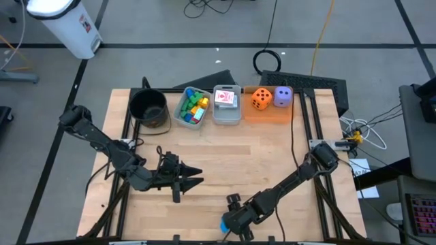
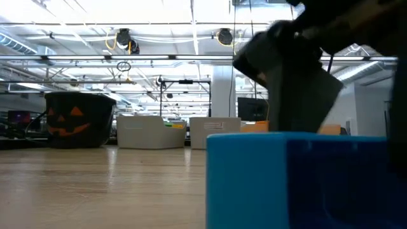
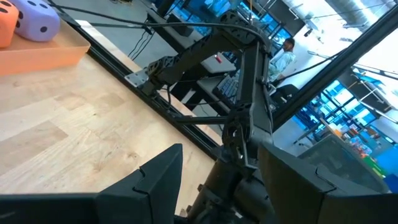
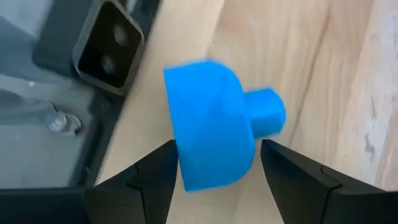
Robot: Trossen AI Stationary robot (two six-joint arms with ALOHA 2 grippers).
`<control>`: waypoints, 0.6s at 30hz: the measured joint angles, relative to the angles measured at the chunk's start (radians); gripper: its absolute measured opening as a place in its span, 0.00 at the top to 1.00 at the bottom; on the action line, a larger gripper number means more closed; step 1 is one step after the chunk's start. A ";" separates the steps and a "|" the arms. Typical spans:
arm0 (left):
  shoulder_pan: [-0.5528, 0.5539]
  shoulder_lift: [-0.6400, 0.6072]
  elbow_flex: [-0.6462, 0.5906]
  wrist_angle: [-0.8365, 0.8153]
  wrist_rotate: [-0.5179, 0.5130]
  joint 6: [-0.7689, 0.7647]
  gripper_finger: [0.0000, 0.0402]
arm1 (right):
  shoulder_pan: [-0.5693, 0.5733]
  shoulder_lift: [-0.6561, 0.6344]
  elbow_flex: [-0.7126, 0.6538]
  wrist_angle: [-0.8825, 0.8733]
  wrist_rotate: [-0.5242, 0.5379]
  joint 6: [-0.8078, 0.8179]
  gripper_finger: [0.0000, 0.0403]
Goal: Pick & Place Toys
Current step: Put the blue game piece into the left gray bin
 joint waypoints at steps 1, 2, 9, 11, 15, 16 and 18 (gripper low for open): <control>0.000 0.000 0.000 -0.001 0.000 0.000 0.47 | 0.000 0.008 0.003 0.010 0.000 0.008 0.45; 0.000 0.000 0.000 -0.002 0.000 0.000 0.47 | 0.000 0.012 0.004 0.011 0.002 0.019 0.45; 0.000 0.000 0.000 -0.005 0.000 -0.003 0.47 | -0.005 0.014 0.001 0.019 0.005 0.026 0.48; 0.000 0.000 0.000 -0.005 0.000 -0.003 0.47 | -0.007 0.015 0.001 0.018 0.003 0.034 0.52; 0.000 0.000 0.000 -0.005 0.000 -0.003 0.47 | -0.015 0.015 0.001 0.042 0.005 0.057 0.64; 0.000 0.000 0.000 -0.005 0.000 -0.003 0.47 | -0.018 0.015 0.001 0.049 0.005 0.060 0.67; 0.000 0.000 0.000 -0.005 0.000 -0.003 0.47 | -0.020 0.015 0.001 0.069 0.006 0.067 0.73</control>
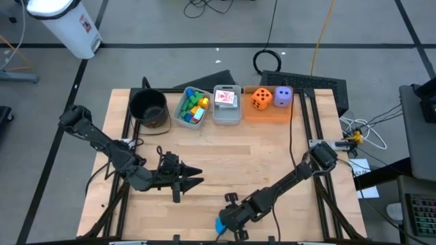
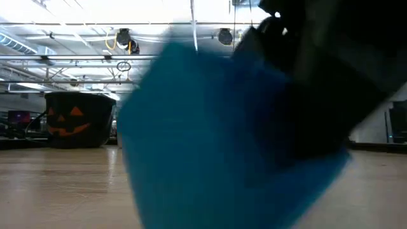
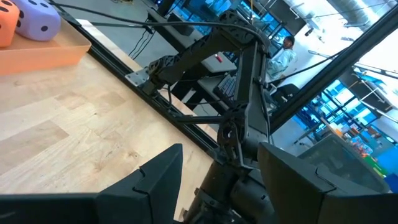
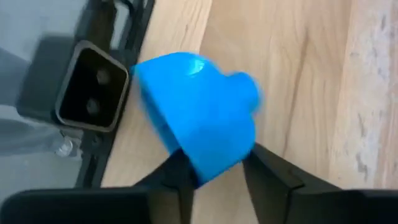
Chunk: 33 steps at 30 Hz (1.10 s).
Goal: Pick & Place Toys
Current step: Put the blue game piece into the left gray bin
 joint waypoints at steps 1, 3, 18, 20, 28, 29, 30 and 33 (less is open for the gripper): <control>0.000 0.000 0.000 0.000 0.000 0.000 0.47 | -0.001 0.000 0.000 0.009 0.000 0.004 0.75; 0.000 0.000 0.000 0.000 0.000 0.000 0.47 | -0.005 0.000 0.000 0.010 -0.002 0.012 0.79; 0.000 0.000 0.000 -0.008 0.021 0.002 0.47 | -0.015 0.000 0.000 0.025 -0.036 0.031 0.95; 0.000 0.000 0.000 -0.009 0.025 0.001 0.47 | -0.019 -0.005 0.000 0.036 -0.089 0.018 0.92; 0.000 0.000 0.000 -0.031 0.032 -0.024 0.47 | -0.049 -0.055 0.000 0.049 -0.247 0.004 0.81; 0.000 0.000 0.000 -0.031 0.032 -0.024 0.47 | -0.052 -0.061 0.000 0.047 -0.256 0.011 0.80; 0.000 0.000 0.000 -0.031 0.032 -0.024 0.47 | -0.056 -0.063 0.000 0.054 -0.271 0.025 0.78; 0.000 0.000 0.000 -0.030 0.032 -0.024 0.47 | -0.060 -0.064 0.000 0.094 -0.302 0.080 0.71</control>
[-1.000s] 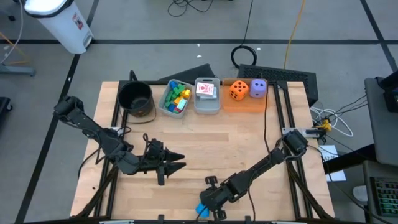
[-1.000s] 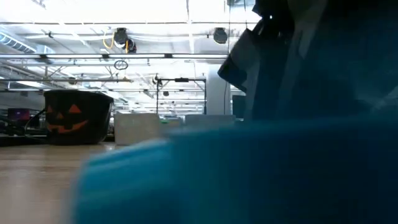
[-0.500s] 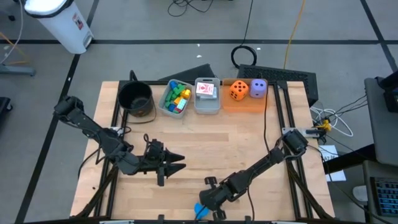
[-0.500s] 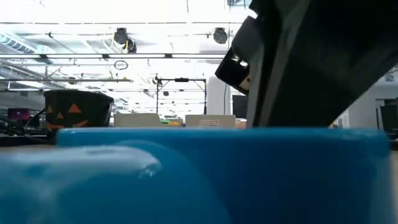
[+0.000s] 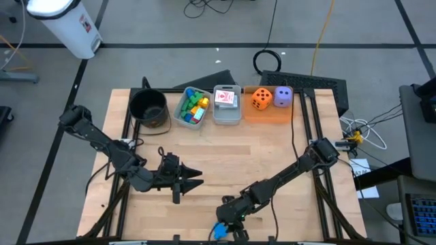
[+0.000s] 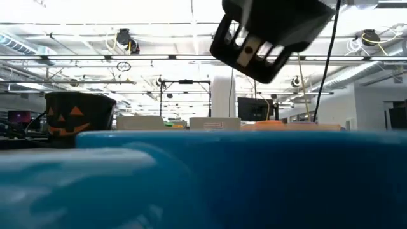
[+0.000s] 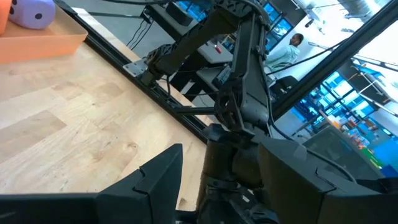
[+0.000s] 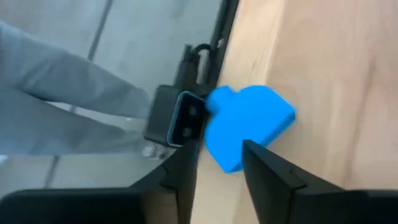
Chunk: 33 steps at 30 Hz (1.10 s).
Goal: Pick & Place Toys
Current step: Put the blue game piece into the left gray bin
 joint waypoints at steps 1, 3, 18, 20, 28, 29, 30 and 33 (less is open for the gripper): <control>0.000 0.000 0.000 0.000 0.000 0.000 0.47 | 0.000 0.000 0.000 0.008 -0.014 0.016 0.69; 0.000 0.000 0.000 0.000 0.001 -0.002 0.47 | 0.001 0.000 0.000 0.020 -0.017 0.040 0.64; 0.000 0.000 0.000 -0.012 0.001 0.004 0.47 | -0.016 0.002 -0.150 0.260 -0.019 0.255 0.53; 0.000 0.000 0.000 -0.018 0.001 0.001 0.47 | -0.016 0.002 -0.172 0.305 -0.018 0.293 0.54; 0.002 0.000 0.000 -0.022 0.000 0.004 0.47 | -0.009 0.002 -0.224 0.373 -0.018 0.349 0.56; 0.002 0.000 0.000 -0.022 0.000 0.004 0.47 | -0.006 0.002 -0.224 0.373 -0.016 0.349 0.56; 0.002 0.000 0.000 -0.022 -0.001 0.004 0.47 | -0.005 0.002 -0.224 0.373 -0.015 0.348 0.56; 0.002 0.000 0.000 -0.022 -0.005 0.004 0.47 | -0.001 0.002 -0.224 0.375 -0.018 0.345 0.56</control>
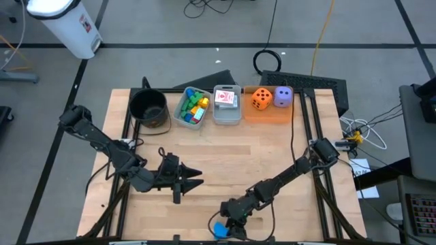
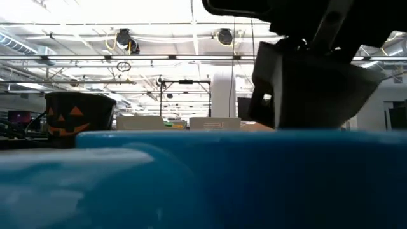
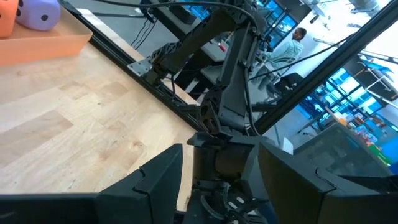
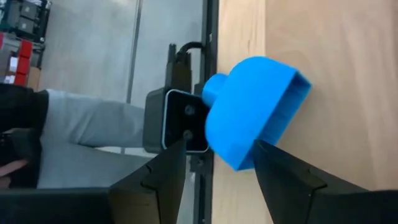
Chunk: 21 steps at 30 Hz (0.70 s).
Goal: Pick & Place Toys
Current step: Put the blue game piece into the left gray bin
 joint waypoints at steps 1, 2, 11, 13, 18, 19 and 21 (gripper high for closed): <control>0.000 0.000 0.000 0.000 0.000 0.000 0.47 | 0.000 0.000 0.000 0.001 -0.002 0.000 0.56; 0.000 0.000 0.000 0.000 -0.002 0.001 0.47 | 0.000 0.000 0.000 0.001 -0.001 0.002 0.56; 0.000 0.000 0.000 0.001 -0.004 0.000 0.47 | 0.008 0.050 -0.001 0.078 -0.004 0.048 0.58; 0.000 0.000 0.000 0.001 -0.005 0.000 0.47 | 0.008 0.058 0.000 0.078 -0.003 0.057 0.58; 0.000 0.000 0.000 0.001 -0.005 -0.004 0.47 | 0.007 0.058 0.000 0.111 0.004 0.060 0.58; 0.000 0.000 0.000 0.002 -0.005 -0.004 0.47 | 0.007 0.058 0.000 0.113 0.005 0.059 0.58; 0.000 0.000 0.000 0.002 -0.005 -0.004 0.47 | 0.008 0.059 0.000 0.108 0.005 0.061 0.58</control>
